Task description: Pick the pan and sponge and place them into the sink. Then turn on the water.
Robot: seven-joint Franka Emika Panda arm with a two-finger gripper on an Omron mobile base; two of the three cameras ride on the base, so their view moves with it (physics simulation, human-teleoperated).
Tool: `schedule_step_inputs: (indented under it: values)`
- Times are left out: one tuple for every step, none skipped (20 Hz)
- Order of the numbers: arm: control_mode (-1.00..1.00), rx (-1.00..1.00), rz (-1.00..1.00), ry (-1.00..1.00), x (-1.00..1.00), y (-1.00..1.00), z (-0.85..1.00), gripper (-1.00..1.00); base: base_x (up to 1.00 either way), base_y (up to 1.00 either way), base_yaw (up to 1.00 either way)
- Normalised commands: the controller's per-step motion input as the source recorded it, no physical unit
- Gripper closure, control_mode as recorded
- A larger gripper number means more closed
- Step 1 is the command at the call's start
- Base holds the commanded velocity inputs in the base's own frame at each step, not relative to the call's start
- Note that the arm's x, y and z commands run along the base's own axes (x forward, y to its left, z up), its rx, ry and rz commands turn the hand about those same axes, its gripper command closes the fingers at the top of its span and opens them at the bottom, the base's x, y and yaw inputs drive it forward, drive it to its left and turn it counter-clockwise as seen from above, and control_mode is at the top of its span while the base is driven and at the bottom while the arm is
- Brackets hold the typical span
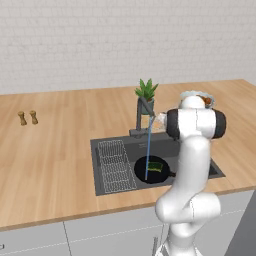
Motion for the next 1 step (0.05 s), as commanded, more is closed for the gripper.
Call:
schedule_step_inputs:
  values:
    - [-1.0,0.28,0.04,-0.24,-0.78,-0.76,1.0,1.0,0.0,0.0,0.0]
